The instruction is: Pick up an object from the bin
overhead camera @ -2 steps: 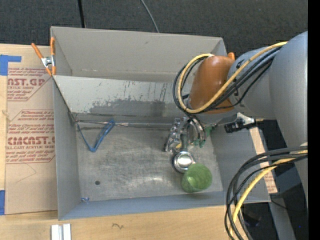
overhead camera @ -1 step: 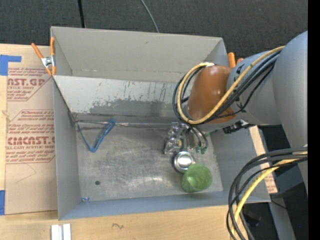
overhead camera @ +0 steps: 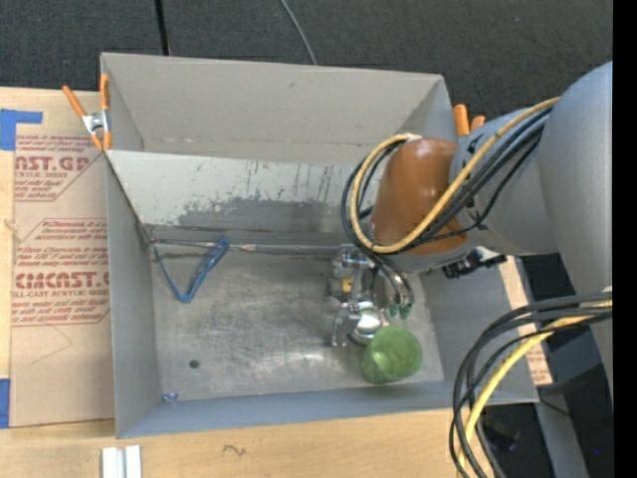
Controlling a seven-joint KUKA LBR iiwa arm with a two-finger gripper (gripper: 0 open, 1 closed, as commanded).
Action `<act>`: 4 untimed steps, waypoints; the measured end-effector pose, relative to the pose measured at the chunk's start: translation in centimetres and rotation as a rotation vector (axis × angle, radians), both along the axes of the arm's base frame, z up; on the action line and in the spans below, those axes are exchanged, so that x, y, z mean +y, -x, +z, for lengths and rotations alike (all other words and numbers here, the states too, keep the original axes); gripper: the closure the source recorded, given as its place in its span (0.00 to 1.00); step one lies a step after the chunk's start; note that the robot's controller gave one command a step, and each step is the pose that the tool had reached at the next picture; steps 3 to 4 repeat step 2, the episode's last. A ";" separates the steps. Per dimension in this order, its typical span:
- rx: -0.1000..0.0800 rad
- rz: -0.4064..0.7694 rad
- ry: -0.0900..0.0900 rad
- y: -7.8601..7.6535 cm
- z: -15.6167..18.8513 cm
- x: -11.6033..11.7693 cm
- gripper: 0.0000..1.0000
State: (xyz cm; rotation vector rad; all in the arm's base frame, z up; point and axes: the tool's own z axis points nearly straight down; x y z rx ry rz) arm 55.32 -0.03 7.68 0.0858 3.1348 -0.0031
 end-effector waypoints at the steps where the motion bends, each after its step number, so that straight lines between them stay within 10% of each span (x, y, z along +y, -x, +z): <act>1: -0.026 -0.057 -0.007 4.3 0.1 -5.0 0.00; 2: 0.004 0.358 -0.005 0.5 -0.1 -7.6 0.00; 4: 0.004 0.358 -0.005 0.5 -0.1 -7.6 0.00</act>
Offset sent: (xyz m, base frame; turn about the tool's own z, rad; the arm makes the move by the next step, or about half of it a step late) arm -0.0513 -0.0522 -0.0068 0.0579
